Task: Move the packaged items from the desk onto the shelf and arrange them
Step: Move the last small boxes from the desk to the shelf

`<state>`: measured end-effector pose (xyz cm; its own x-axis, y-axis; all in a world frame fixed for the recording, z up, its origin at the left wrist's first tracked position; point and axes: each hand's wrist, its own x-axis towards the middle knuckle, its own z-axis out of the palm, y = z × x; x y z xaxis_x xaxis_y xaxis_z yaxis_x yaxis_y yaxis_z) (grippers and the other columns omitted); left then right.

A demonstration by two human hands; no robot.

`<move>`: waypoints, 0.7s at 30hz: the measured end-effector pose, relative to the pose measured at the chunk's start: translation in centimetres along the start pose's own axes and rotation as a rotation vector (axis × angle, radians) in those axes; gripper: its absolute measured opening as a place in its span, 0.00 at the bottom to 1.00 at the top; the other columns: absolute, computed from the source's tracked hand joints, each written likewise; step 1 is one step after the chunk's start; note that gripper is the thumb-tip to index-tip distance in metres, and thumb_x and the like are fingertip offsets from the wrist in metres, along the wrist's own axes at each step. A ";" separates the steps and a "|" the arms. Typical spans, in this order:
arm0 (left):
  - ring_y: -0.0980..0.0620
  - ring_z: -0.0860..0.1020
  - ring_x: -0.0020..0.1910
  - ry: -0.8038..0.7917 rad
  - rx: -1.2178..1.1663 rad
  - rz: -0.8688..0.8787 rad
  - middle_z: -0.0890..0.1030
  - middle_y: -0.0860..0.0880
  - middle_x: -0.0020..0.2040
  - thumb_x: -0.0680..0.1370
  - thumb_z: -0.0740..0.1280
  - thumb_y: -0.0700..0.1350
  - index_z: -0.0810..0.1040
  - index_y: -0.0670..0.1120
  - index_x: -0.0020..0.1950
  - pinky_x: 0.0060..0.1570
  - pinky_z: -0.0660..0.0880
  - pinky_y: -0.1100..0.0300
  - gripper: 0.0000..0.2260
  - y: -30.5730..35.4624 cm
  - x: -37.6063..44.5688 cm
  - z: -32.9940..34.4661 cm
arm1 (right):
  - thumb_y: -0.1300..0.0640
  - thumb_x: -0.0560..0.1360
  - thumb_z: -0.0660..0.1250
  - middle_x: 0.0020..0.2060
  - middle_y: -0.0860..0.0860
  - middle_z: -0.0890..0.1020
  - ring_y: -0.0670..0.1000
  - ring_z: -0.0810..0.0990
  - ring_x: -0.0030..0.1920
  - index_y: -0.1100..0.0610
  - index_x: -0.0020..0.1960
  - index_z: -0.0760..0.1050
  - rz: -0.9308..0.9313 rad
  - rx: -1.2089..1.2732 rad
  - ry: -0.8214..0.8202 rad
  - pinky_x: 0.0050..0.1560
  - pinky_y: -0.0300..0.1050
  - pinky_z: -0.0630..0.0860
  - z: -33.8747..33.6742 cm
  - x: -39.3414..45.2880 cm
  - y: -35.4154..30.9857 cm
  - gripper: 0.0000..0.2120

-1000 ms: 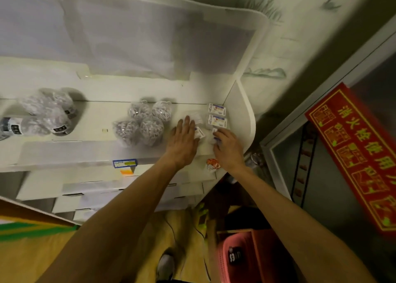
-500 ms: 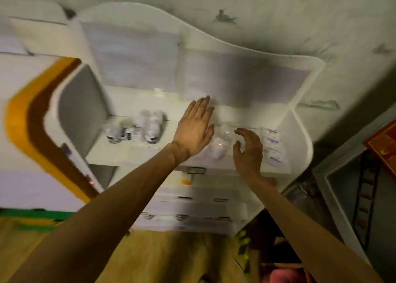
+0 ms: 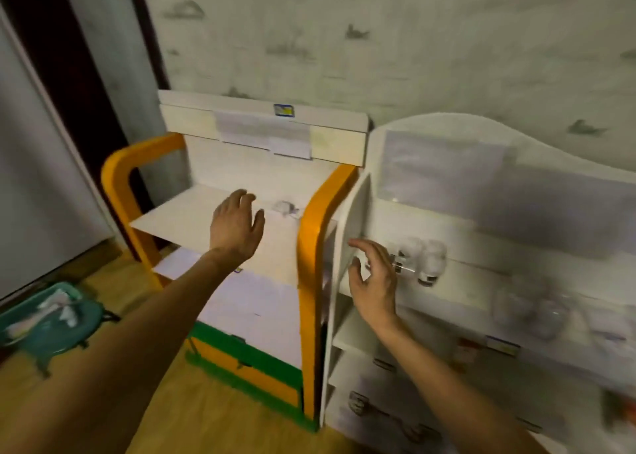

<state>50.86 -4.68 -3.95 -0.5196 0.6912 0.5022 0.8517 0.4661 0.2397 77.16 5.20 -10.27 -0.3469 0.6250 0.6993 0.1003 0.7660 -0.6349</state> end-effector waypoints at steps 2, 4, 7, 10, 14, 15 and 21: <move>0.39 0.71 0.68 -0.095 0.039 -0.090 0.69 0.41 0.72 0.83 0.58 0.54 0.69 0.43 0.72 0.67 0.68 0.46 0.22 -3.9 -2.1 -0.2 | 0.63 0.76 0.65 0.58 0.49 0.81 0.49 0.79 0.60 0.56 0.61 0.78 -0.054 -0.010 -0.071 0.59 0.48 0.78 2.5 -0.4 -1.5 0.14; 0.40 0.70 0.69 -0.185 0.066 -0.124 0.66 0.42 0.74 0.83 0.58 0.57 0.66 0.44 0.74 0.68 0.68 0.45 0.24 -7.1 -4.3 -0.2 | 0.67 0.75 0.66 0.58 0.48 0.80 0.48 0.79 0.60 0.55 0.61 0.78 -0.148 -0.047 -0.186 0.59 0.43 0.77 4.9 -1.3 -2.9 0.16; 0.40 0.70 0.69 -0.273 0.074 -0.165 0.64 0.43 0.76 0.82 0.58 0.58 0.64 0.45 0.75 0.68 0.69 0.45 0.26 -10.6 -5.7 0.0 | 0.65 0.76 0.66 0.60 0.47 0.79 0.46 0.77 0.61 0.54 0.62 0.77 -0.195 -0.059 -0.338 0.61 0.36 0.74 9.5 -2.1 -4.1 0.17; 0.40 0.69 0.70 -0.340 0.069 -0.157 0.62 0.43 0.78 0.82 0.59 0.59 0.62 0.47 0.76 0.69 0.68 0.46 0.27 -12.0 -6.3 1.0 | 0.60 0.78 0.66 0.62 0.44 0.78 0.42 0.75 0.63 0.50 0.66 0.74 -0.111 -0.064 -0.460 0.62 0.36 0.75 13.8 -2.0 -4.0 0.18; 0.42 0.67 0.72 -0.405 0.100 -0.087 0.59 0.44 0.79 0.82 0.58 0.59 0.60 0.48 0.77 0.71 0.64 0.48 0.27 -14.4 -5.8 2.8 | 0.59 0.79 0.66 0.65 0.45 0.76 0.42 0.73 0.65 0.50 0.69 0.72 -0.015 -0.083 -0.536 0.58 0.24 0.66 19.2 -1.8 -3.5 0.19; 0.41 0.67 0.73 -0.418 0.101 -0.079 0.58 0.44 0.79 0.82 0.59 0.59 0.60 0.48 0.77 0.72 0.64 0.48 0.27 -15.2 -5.2 3.3 | 0.59 0.79 0.66 0.66 0.45 0.76 0.43 0.73 0.66 0.50 0.69 0.71 0.001 -0.086 -0.538 0.58 0.25 0.67 20.7 -1.5 -3.1 0.20; 0.41 0.65 0.74 -0.589 0.198 0.032 0.54 0.43 0.80 0.81 0.61 0.58 0.57 0.48 0.79 0.71 0.64 0.48 0.30 -19.7 0.0 7.3 | 0.59 0.76 0.68 0.66 0.48 0.76 0.48 0.74 0.66 0.51 0.69 0.72 0.074 -0.202 -0.487 0.62 0.41 0.74 27.4 1.5 1.5 0.22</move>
<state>33.58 -9.76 -14.75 -0.4922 0.8691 -0.0496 0.8681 0.4943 0.0449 51.24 3.18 -19.12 -0.7201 0.5733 0.3908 0.3019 0.7660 -0.5676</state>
